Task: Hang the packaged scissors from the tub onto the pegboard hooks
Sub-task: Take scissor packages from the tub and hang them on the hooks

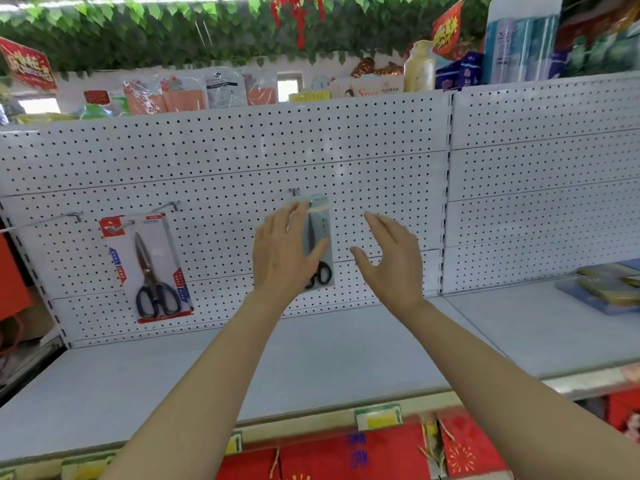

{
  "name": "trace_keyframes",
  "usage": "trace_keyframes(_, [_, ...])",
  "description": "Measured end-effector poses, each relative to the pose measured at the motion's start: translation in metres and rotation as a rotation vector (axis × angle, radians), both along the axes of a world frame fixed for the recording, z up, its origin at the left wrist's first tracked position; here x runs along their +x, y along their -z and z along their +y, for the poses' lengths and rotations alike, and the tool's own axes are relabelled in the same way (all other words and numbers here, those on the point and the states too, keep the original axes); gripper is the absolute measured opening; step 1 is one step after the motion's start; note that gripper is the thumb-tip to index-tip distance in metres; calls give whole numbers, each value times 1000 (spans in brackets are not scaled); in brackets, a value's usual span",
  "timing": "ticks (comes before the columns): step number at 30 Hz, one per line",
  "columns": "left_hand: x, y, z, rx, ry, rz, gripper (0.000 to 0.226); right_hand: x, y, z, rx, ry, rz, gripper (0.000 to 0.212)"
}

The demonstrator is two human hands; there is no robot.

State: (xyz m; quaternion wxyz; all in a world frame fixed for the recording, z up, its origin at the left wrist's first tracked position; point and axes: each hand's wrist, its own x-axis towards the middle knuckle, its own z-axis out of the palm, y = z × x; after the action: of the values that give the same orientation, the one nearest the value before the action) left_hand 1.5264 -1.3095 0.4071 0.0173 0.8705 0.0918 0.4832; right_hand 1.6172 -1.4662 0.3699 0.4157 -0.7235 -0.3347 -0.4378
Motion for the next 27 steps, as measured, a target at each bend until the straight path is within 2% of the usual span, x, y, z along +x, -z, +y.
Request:
trace_keyframes(7, [-26, 27, -80, 182, 51, 79, 63, -26, 19, -93, -114, 118, -168, 48])
trace_keyframes(12, [-26, 76, -162, 88, 145, 125, 61, -42, 59, -175, -188, 183, -138, 48])
trace_keyframes(18, [-8, 180, -287, 5, 280, 305, 61, -45, 161, -294, -305, 305, 22, 46])
trace_keyframes(27, [-10, 371, -423, -58, 424, 687, 58, -71, 348, -440, -490, 500, 422, 46])
